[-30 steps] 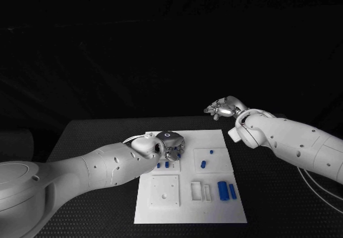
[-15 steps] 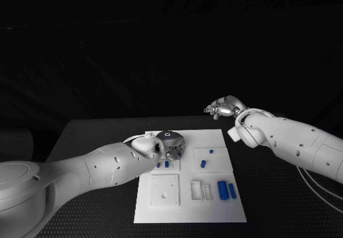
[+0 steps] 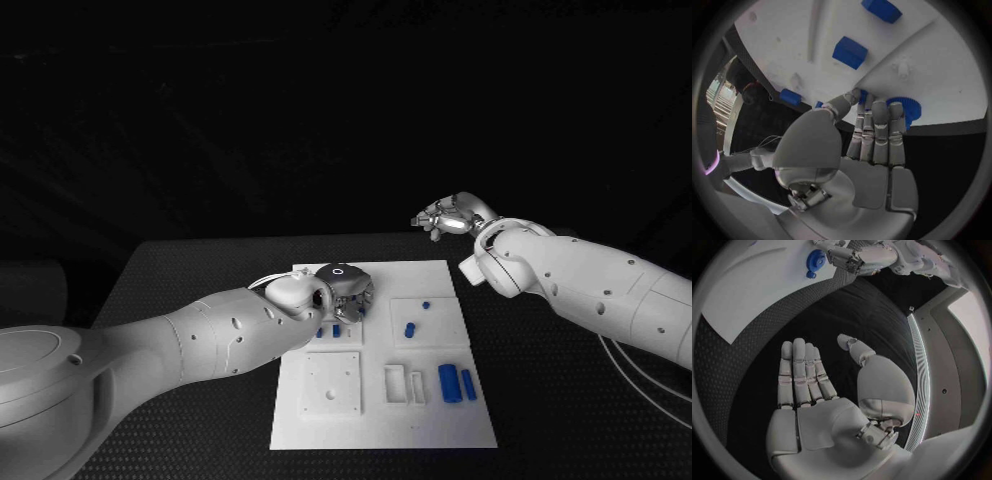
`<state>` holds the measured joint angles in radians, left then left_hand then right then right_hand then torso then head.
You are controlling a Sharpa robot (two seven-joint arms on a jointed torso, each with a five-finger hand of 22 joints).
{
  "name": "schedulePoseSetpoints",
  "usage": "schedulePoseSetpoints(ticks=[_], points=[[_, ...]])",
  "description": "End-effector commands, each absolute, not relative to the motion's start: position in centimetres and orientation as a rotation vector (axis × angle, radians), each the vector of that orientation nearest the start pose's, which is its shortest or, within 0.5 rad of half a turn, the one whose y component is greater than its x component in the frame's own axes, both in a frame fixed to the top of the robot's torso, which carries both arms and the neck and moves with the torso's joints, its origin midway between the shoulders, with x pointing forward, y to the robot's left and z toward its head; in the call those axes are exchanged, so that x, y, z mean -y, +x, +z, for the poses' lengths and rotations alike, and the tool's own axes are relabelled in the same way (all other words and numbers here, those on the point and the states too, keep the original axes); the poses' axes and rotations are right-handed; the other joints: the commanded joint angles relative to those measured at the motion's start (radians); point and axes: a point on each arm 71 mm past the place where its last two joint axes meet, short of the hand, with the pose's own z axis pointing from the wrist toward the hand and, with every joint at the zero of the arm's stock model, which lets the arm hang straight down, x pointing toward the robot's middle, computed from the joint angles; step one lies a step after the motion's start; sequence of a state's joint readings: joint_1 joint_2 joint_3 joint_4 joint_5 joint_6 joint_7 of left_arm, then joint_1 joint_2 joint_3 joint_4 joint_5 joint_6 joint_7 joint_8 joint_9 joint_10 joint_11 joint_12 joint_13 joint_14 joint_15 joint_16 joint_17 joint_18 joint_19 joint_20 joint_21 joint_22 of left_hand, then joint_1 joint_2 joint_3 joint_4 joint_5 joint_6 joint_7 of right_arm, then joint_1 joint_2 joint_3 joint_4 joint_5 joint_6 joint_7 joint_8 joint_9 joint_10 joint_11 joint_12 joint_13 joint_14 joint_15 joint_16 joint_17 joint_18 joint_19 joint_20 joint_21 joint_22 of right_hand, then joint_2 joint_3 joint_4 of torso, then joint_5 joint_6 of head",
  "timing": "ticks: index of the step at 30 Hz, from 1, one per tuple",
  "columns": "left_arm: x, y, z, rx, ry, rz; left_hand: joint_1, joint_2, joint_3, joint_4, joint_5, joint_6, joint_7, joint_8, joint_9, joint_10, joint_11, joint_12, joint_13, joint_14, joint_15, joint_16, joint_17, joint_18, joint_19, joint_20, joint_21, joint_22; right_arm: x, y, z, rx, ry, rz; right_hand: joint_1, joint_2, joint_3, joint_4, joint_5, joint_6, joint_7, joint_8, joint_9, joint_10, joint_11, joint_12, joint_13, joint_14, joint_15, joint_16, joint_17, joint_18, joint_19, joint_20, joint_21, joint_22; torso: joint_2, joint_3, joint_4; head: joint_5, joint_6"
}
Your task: Assemble the parts on the task board
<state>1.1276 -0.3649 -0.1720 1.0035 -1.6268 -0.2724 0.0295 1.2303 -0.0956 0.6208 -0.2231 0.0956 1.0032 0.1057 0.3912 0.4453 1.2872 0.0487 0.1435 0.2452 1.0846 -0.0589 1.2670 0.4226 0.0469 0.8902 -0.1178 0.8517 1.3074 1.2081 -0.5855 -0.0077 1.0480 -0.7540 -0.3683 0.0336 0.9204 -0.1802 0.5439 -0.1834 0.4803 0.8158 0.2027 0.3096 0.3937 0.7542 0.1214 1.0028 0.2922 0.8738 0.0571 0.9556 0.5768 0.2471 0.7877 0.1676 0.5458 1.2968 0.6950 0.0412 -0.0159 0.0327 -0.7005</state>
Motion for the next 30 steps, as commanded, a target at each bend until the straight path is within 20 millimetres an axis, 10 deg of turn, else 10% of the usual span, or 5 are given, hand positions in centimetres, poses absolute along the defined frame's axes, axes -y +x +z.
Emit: schedulePoseSetpoints(ticks=[1,30], points=[[-8.7,51.2,-29.5,-1.769,0.541,-0.607,0.007,0.014,0.001,-0.008,-0.001,0.006,0.0,0.004,0.001,0.009,0.001,0.002,-0.001,0.007,-0.001,0.002,0.0,0.015,0.007,-0.034,0.003,0.02,21.8,57.1,-19.9,-1.625,0.584,0.856,-0.01,0.004,-0.004,-0.004,0.004,-0.009,0.0,0.003,-0.001,-0.005,0.0,0.004,-0.001,-0.007,0.001,0.006,-0.002,0.015,0.001,0.007,-0.005,0.001,0.0,0.0009,-0.0006,0.001,0.001],[-12.4,50.5,-26.0,-1.728,0.394,-0.7,0.005,0.009,0.005,-0.011,0.001,0.014,-0.002,0.002,0.002,0.017,-0.001,-0.004,0.0,0.015,-0.004,0.002,0.0,0.015,0.015,-0.038,0.006,0.018,22.5,57.1,-19.9,-1.623,0.59,0.845,-0.01,0.004,-0.004,-0.005,0.005,-0.009,0.0,0.004,-0.002,-0.005,-0.001,0.005,-0.003,-0.008,0.001,0.007,-0.003,0.015,0.001,0.007,-0.006,0.002,-0.001,-0.0004,0.0007,-0.001,0.011]])
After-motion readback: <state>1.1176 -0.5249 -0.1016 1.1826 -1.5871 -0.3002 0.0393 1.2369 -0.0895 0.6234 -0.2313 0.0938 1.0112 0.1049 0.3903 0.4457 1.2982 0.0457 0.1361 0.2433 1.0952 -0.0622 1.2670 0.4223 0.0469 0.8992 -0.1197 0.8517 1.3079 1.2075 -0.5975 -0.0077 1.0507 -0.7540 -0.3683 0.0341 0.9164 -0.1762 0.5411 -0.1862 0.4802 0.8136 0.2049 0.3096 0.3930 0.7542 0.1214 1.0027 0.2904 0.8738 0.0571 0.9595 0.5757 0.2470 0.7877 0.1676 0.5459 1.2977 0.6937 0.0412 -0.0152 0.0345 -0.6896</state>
